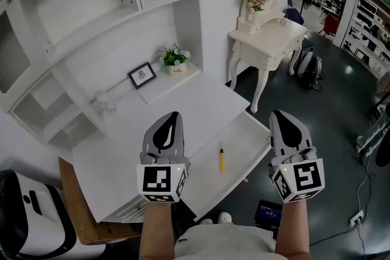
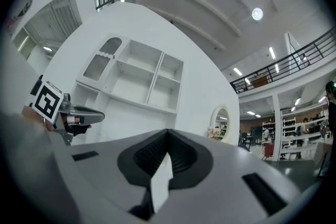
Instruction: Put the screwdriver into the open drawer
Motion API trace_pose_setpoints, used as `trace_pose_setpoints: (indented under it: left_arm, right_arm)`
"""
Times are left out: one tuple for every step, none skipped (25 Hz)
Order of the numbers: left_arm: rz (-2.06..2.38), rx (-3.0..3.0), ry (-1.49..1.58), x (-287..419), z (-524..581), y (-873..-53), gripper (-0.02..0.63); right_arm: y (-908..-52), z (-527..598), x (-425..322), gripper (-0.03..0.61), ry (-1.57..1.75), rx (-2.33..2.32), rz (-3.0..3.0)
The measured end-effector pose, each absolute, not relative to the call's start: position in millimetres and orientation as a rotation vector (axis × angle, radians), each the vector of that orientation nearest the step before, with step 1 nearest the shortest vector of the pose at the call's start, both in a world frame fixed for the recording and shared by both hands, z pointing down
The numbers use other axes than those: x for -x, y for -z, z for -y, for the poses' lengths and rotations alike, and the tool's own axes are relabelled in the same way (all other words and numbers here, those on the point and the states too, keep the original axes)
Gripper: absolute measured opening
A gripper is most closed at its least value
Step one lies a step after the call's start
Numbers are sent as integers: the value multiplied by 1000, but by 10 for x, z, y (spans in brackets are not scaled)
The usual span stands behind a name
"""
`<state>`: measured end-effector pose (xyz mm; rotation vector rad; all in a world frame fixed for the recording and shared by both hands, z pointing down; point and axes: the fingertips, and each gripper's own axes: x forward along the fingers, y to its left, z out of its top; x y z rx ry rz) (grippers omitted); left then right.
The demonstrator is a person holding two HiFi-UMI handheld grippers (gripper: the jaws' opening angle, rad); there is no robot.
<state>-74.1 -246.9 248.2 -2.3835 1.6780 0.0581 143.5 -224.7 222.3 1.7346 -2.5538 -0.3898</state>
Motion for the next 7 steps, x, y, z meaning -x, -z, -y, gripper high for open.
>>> trace_pose_setpoints:
  left_arm:
    - [-1677,2385,-60,738,2466,-2481,9]
    - [-1677,2387,-62,739,2463,-2482,9]
    - [-1677,2388,-64,744,2460,-2486,9]
    - [-1677,2388,-65,750,2455,-2490,9]
    - [-1678,2389,-66,756,2449,-2492,9]
    - [-1677,2390,-66,761,2443,-2494,9]
    - [-1677,2390,-66,765,2437,-2495,9]
  right_arm:
    - [-2222,2239,-1438,6,389,-1735,2552]
    - [-2223,2231,-1438,6,390,-1736,2550]
    - [-2226,2224,-1436,6,390,-1737,2549]
    - [-2233,2218,-1436,6,389,-1739,2548]
    - [-2240,2211,-1438,6,388,-1742,2547]
    - [-2247,2205,-1440,6,387,-1745,2547]
    - [-2254,2198,-1441,6,386,-1748,2546]
